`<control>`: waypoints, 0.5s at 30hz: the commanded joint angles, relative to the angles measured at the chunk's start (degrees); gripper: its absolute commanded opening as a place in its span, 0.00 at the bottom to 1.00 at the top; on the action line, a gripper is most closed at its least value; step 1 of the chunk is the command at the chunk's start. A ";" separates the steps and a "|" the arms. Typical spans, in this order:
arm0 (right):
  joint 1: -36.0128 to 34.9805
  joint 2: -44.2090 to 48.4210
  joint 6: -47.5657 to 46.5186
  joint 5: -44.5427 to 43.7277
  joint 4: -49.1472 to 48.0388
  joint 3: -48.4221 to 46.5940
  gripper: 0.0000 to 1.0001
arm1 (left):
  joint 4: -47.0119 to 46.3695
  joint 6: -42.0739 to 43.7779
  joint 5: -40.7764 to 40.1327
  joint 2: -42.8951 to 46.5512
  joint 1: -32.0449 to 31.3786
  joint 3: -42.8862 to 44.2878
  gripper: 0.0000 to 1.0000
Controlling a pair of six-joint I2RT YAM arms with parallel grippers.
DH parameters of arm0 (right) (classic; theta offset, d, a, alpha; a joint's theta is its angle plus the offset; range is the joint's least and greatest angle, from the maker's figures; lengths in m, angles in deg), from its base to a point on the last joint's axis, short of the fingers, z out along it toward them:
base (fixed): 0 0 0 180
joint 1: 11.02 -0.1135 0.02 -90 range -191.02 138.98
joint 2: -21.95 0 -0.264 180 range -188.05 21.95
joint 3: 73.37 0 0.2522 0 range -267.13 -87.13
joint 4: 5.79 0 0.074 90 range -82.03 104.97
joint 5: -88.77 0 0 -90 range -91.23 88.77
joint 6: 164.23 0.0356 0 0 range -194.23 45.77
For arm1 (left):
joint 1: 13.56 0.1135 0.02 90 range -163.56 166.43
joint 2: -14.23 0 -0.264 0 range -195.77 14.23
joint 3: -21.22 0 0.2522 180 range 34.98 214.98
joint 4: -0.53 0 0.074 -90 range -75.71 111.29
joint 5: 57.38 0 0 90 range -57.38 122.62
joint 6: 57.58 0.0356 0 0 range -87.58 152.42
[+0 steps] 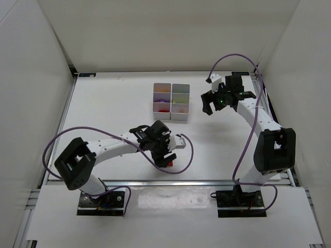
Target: Sort the legos into containers by color
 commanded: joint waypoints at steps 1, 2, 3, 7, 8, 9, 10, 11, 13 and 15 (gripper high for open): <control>0.13 3.10 -1.37 -0.97 -0.11 0.81 0.96 | -4.26 -0.52 -1.53 -1.37 -0.45 1.26 0.82; 0.04 3.10 -1.55 -1.15 -0.19 0.98 0.96 | -4.35 -0.34 -1.71 -2.07 -0.46 1.26 0.82; 0.04 3.10 -1.55 -1.24 -0.19 1.16 0.96 | -5.22 -0.16 -1.71 -2.77 -0.46 1.00 0.80; 0.22 3.19 -1.55 -2.03 -0.46 1.60 0.96 | -5.93 0.89 -1.18 -5.15 -0.89 1.00 0.77; 0.22 3.19 -1.38 -2.12 -0.46 1.60 0.96 | -6.11 0.98 -1.18 -5.76 -1.07 1.00 0.76; 0.13 3.27 -1.37 -2.21 -0.54 1.69 0.96 | -6.46 1.24 -1.18 -6.29 -1.59 0.91 0.75; 0.04 3.10 -1.37 -2.21 -0.54 1.77 0.96 | -6.20 1.24 -1.70 -7.16 -1.95 1.52 0.75; 0.13 3.10 -1.37 -2.21 -0.54 1.77 0.96 | -6.55 1.24 -1.36 -7.43 -2.21 1.44 0.74; 0.22 2.92 -1.37 -2.29 -0.72 1.77 0.96 | -7.42 1.60 -1.44 -7.70 -3.00 1.09 0.73; 0.22 2.83 -1.37 -2.38 -0.54 1.60 0.96 | -7.25 1.60 -1.88 -8.05 -3.88 1.35 0.71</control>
